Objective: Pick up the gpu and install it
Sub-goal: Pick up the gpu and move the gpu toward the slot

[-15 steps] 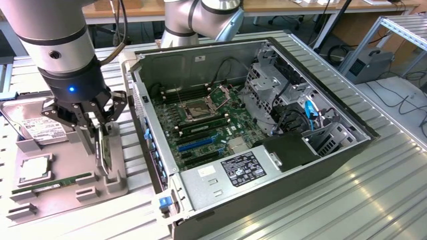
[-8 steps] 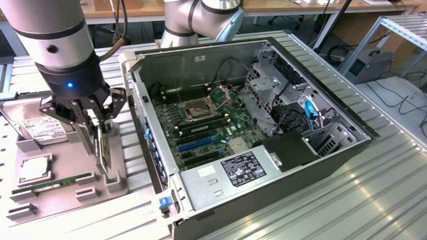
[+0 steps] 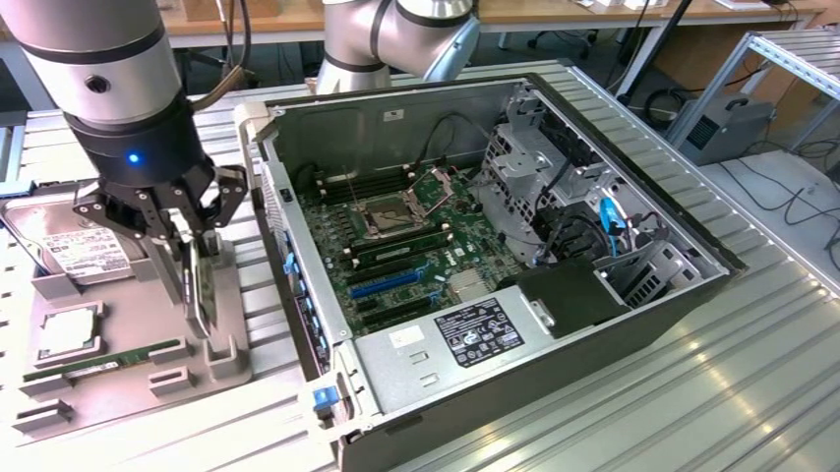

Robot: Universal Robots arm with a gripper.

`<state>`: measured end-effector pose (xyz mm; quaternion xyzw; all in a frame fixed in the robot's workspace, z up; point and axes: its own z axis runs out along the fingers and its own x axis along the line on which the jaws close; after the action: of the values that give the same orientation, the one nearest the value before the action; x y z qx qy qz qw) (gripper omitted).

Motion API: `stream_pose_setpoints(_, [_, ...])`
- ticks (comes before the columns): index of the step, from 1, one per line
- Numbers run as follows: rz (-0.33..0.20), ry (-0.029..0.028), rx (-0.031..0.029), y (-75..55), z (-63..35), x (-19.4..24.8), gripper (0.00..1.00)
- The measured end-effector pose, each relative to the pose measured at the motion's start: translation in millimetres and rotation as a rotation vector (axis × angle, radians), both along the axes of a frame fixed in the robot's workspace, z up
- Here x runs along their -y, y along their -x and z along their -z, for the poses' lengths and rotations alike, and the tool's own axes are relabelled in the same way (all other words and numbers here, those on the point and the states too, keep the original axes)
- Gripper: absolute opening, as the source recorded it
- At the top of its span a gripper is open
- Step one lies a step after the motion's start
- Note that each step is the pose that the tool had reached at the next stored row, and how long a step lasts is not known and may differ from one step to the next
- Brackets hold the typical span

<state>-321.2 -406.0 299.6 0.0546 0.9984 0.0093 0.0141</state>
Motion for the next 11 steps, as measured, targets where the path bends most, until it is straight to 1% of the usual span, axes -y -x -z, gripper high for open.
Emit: stream_pose_setpoints(11, [0.000,0.0001,-0.0001,0.0,-9.6,0.0,0.27])
